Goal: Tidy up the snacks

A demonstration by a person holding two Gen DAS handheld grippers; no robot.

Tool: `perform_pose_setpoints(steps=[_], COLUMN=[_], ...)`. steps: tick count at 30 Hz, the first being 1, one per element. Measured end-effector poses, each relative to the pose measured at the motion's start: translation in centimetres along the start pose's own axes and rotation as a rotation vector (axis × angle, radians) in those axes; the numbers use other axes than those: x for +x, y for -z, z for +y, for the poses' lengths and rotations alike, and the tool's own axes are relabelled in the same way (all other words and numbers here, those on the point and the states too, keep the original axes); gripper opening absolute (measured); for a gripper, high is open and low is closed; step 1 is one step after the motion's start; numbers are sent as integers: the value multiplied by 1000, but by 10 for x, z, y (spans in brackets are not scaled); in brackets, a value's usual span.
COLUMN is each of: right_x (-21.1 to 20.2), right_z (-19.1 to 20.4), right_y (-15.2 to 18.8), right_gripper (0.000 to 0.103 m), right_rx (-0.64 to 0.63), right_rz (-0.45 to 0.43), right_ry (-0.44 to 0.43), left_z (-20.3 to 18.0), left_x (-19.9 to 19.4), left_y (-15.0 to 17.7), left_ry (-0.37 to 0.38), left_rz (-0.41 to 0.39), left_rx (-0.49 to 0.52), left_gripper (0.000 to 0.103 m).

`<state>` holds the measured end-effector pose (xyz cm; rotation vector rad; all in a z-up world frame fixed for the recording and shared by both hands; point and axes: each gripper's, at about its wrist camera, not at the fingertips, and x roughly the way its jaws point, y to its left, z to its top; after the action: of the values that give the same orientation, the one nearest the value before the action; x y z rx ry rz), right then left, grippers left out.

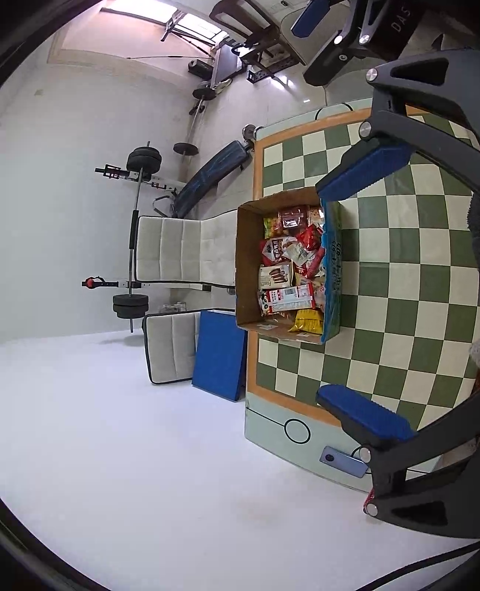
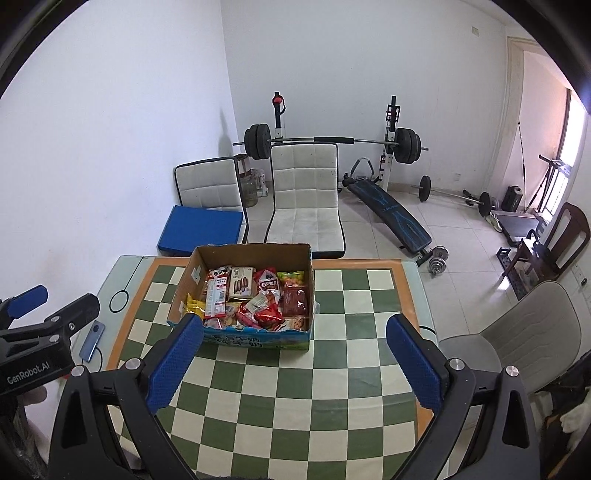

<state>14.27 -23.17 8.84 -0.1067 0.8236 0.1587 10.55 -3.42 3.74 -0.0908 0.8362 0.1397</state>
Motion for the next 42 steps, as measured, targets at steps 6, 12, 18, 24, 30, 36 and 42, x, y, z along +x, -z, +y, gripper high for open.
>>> perform_pose_setpoints(steps=[6,12,18,24,30,36,42], right_x=[4,6,8,10,12,14,13], right_z=[-1,-2,-1,1,2,5,7], right_y=[-1,-1,-1,-1,-2,-2,-2], right_gripper=[101,102,102,102,102,102,102], right_rx=[4,9,6,8,10,14,13], right_rz=[3,4,6,4,8,10,5], right_ry=[-3,-4,-5,-3,-9,-8,-4], left_z=[-1,-2,-2,-2,-1,-1,-1], left_x=[2,3,6,7,9,10,10], left_y=[1,2,2,3,3,2,2], left_ry=[1,-13,-11,-6,-3,-3,-4], left_rz=[5,0,9,12,10,11,10], left_rx=[0,8,10,11,10,8,5], left_gripper=[102,102,102,102,102,102,102])
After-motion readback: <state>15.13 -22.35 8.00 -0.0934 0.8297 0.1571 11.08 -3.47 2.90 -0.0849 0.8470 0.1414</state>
